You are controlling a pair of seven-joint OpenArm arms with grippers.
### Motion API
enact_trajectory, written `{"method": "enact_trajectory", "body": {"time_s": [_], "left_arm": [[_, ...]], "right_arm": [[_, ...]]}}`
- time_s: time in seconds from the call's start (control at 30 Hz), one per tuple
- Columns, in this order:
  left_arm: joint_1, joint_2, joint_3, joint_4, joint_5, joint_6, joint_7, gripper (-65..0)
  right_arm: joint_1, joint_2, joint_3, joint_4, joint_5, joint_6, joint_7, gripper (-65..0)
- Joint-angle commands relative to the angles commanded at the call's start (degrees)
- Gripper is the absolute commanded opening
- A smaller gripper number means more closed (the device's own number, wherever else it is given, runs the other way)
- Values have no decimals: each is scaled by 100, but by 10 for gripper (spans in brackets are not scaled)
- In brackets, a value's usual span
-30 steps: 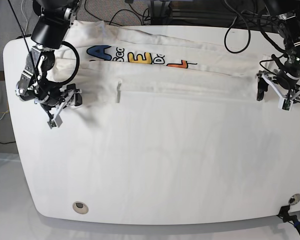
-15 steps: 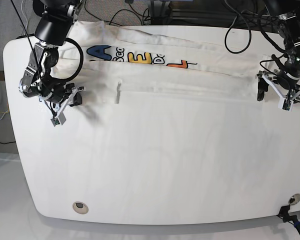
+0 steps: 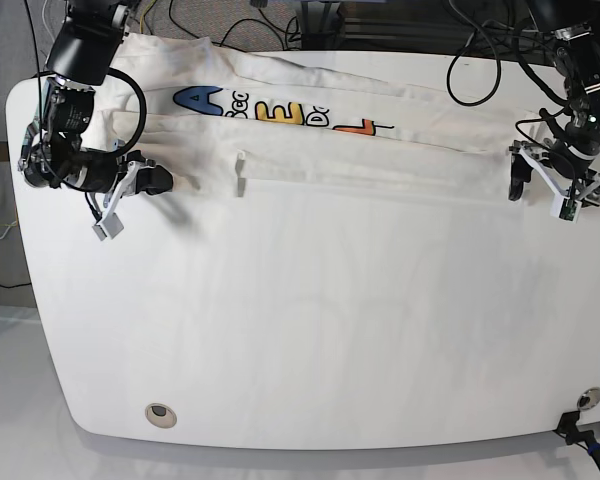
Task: Fold the T-shirt properly
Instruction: 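Grasp the folded shirt's ends with both grippers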
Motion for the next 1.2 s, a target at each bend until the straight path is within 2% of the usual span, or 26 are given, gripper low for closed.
{"method": "enact_trajectory", "body": {"time_s": [0.1,0.37,0.47,0.87,1.07,1.1,1.2], "left_arm": [[0,0,0,0,0,0,0,-124],[0,0,0,0,0,0,0,-124],[0,0,0,0,0,0,0,-124],[0,0,0,-9,9,0,0,-124],[0,0,0,-158,9,0,-9,-124],[0,0,0,-185,9,0,-9,-124],[0,0,0,-185,9,0,-18,-124]], "right_arm": [[-237,158,9,352,281,0,0,-650],[-1143,193,18,2303,299,0,0,-650],[-1521,176,18,2752,299,0,0,-650],[-2989,202,18,3191,316,0,0,-650],[-3376,220,9,3191,316,0,0,-650],[-3376,220,9,3191,316,0,0,-616],[-3455,220,0,3191,316,0,0,-455]]}}
